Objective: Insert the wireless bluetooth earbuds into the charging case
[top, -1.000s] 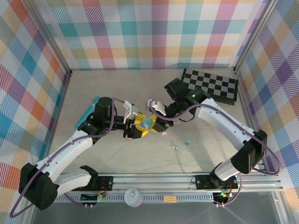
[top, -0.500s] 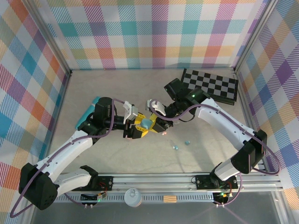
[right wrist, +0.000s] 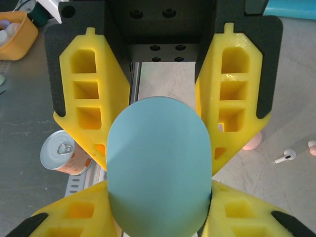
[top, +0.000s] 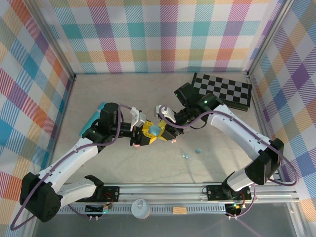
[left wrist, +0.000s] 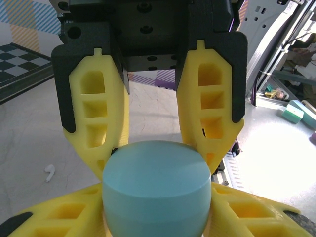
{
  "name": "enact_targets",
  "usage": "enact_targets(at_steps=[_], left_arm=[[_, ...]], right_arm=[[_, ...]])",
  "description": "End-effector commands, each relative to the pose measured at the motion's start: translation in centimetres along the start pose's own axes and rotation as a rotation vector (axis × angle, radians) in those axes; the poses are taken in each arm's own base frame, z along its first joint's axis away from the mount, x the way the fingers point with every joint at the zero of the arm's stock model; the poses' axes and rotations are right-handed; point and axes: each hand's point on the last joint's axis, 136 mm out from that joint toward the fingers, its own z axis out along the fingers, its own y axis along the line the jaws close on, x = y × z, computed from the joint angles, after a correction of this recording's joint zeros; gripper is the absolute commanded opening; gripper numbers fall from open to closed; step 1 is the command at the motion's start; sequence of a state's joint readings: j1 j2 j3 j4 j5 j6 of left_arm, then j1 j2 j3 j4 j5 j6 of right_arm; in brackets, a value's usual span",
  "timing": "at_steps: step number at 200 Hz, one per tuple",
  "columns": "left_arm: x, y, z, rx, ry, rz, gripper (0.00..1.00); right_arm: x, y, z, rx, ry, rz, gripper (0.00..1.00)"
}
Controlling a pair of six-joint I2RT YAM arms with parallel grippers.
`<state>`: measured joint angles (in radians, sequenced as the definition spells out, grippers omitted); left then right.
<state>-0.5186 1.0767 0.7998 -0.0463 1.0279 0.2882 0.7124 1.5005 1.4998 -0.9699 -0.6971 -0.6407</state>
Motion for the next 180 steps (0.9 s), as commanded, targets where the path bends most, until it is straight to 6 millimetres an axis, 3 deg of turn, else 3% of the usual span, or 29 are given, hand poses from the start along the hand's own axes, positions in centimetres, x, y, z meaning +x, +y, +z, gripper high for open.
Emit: enact_targets(at_steps=[1, 180], left_arm=[[-1.64, -0.69, -0.24, 0.032, -0.031, 0.059, 0.44], [-1.51, -0.66, -0.09, 0.045, -0.025, 0.037, 0.52]], right_arm=[[-0.76, 0.56, -0.38, -0.019, -0.038, -0.024, 0.19], [0.19, -0.14, 0.18, -0.011, 0.01, -0.001, 0.18]])
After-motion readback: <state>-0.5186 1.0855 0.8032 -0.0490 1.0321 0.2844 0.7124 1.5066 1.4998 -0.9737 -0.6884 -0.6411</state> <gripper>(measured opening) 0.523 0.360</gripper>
